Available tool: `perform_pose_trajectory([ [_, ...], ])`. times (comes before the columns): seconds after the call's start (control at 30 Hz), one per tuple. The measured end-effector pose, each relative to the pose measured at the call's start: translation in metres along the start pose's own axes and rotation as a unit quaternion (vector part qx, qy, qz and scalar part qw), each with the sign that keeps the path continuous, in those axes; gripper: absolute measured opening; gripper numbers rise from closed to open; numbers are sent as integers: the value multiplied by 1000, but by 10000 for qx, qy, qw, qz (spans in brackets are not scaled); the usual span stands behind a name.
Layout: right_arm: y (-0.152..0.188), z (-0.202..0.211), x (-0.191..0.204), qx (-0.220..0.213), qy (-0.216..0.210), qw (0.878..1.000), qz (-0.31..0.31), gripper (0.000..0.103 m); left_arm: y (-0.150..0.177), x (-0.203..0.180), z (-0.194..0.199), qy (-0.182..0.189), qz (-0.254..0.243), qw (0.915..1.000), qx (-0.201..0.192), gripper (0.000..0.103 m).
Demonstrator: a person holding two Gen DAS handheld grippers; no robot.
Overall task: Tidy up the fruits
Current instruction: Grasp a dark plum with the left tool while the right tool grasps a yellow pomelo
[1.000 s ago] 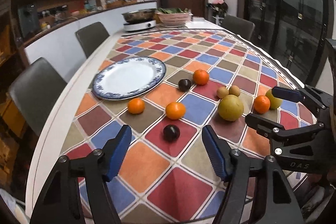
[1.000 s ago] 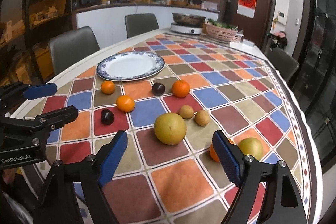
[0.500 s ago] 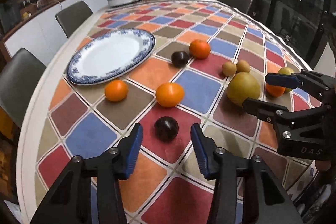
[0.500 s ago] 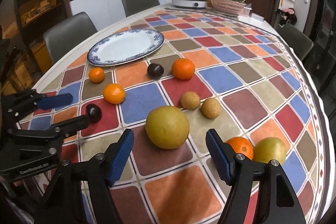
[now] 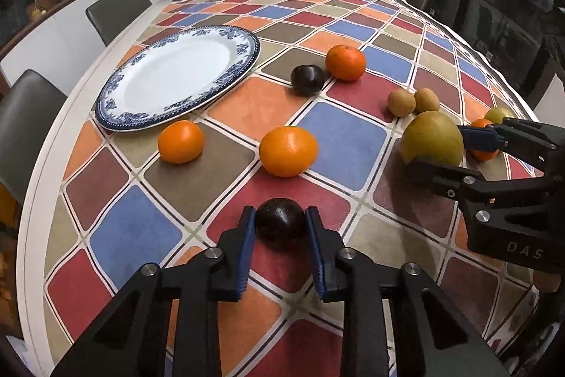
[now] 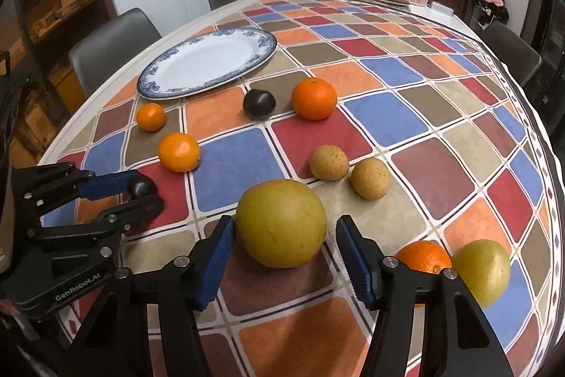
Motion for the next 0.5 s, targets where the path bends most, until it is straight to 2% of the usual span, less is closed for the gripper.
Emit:
perform_pose_trajectory([
  [0.1,1,-2,3,28,2,10000,63,51,0,1,0,32,49,10000,-25,28],
  [0.27,3,-2,5,-9,45,9999,152,50,0,2,1,31,78,10000,-53,28],
  [0.5,-3,7,10,-87,-79,9999,87,50,-11,7,22,-84,67,9995,-313,28],
])
Point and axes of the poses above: each gripper's, at about its wrist camera, not at the fingertips, and z roughly against the way its jaws point, x to its left, y to its underside, the point moved 6 cm from there along -z, roughly the way its jaws point, and after that the axes turned 9 degrees about y, right-handed, at the moved point
